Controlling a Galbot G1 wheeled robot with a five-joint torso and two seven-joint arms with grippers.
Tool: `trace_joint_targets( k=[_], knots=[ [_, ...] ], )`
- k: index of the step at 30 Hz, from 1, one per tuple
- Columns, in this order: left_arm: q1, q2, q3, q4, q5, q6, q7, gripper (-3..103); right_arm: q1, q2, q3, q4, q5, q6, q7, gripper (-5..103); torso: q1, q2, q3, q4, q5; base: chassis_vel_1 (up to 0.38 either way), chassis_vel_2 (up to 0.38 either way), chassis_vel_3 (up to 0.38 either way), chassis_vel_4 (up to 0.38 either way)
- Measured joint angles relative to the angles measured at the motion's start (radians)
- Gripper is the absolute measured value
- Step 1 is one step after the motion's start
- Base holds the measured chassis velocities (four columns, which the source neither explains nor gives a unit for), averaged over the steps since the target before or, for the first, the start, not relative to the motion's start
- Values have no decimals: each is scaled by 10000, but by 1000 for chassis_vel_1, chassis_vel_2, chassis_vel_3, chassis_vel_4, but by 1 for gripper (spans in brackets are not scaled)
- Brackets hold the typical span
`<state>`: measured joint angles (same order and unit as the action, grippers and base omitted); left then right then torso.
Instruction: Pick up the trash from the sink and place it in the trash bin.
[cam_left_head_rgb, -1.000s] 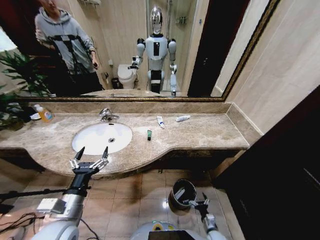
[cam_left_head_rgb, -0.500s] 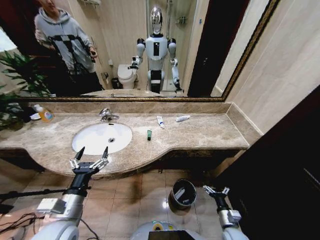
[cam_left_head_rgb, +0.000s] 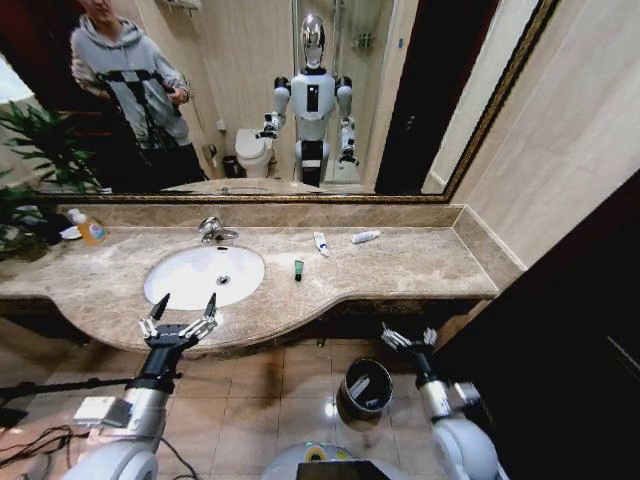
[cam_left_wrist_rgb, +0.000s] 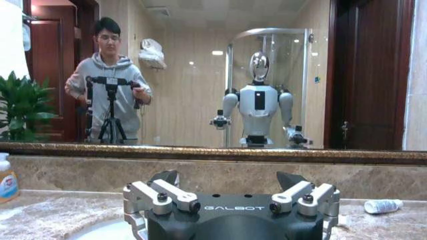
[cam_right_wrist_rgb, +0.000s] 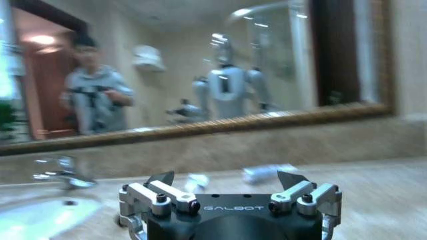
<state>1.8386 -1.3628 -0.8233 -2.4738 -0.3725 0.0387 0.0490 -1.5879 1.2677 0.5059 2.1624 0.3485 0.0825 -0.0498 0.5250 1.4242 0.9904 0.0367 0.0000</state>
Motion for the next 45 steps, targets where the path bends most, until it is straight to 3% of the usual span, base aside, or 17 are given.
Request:
trace_joint_targets(
  k=[4,12,16,26,33,45],
  knots=[
    [0,0,0,0,0,0,-1,100,1244,-749,-1141,-122,24,-589,247,100,2,-1,0,3,0,0,0,0,0],
    [0,0,-1,0,0,0,-3,100,3219,-1118,-3145,-1295,-421,-971,310,100,2,-1,1,2,0,0,0,0,0],
    [0,0,0,0,0,0,0,100,4632,-1031,-4266,-2379,-706,-982,328,100,3,-1,1,1,-1,0,0,0,0],
    [0,0,0,0,0,0,-1,100,6594,-318,-5840,-4152,-658,-1851,1061,100,1,-1,1,1,-2,0,0,0,0],
    [0,0,-1,0,0,0,-2,100,8161,97,-6731,-5503,-390,-2033,1160,100,1,-1,1,2,-2,0,0,0,0],
    [0,0,0,0,0,0,-2,100,9532,12,-7853,-6690,57,-2764,1861,100,0,-1,0,1,-2,0,0,0,0]
  ],
)
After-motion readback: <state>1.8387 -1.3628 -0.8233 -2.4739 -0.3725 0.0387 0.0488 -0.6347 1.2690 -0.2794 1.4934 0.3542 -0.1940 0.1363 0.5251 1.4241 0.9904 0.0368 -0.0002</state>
